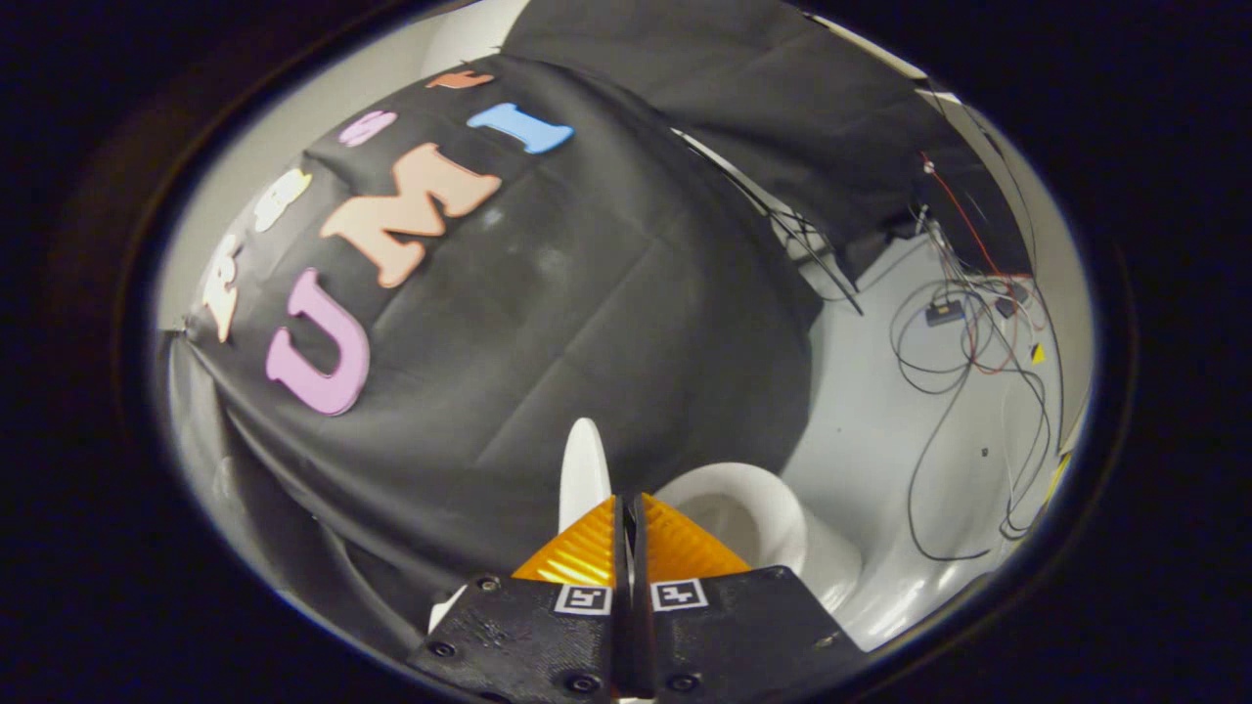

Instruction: Open the toilet lid.

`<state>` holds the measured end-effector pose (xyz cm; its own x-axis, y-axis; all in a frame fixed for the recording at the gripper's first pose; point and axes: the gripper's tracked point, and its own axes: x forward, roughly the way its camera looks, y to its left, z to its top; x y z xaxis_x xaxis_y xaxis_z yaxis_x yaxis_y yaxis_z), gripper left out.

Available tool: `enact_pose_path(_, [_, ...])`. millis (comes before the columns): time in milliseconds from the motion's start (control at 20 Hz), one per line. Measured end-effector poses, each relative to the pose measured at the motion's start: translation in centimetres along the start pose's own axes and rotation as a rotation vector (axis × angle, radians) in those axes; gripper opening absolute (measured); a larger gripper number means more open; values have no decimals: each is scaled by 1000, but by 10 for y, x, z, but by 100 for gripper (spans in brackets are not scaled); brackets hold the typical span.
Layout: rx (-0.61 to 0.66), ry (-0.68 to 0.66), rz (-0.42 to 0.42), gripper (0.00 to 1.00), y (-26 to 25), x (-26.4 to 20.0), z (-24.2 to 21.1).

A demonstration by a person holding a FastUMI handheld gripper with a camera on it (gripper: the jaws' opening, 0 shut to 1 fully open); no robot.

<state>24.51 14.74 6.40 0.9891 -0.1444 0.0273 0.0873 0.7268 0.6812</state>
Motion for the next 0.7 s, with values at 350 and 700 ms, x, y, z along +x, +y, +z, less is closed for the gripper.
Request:
enact_pose_path(350, [-325,18,30,0,107,-25,-23])
enact_pose_path(700, [-582,2,162,0,192,-50,-56])
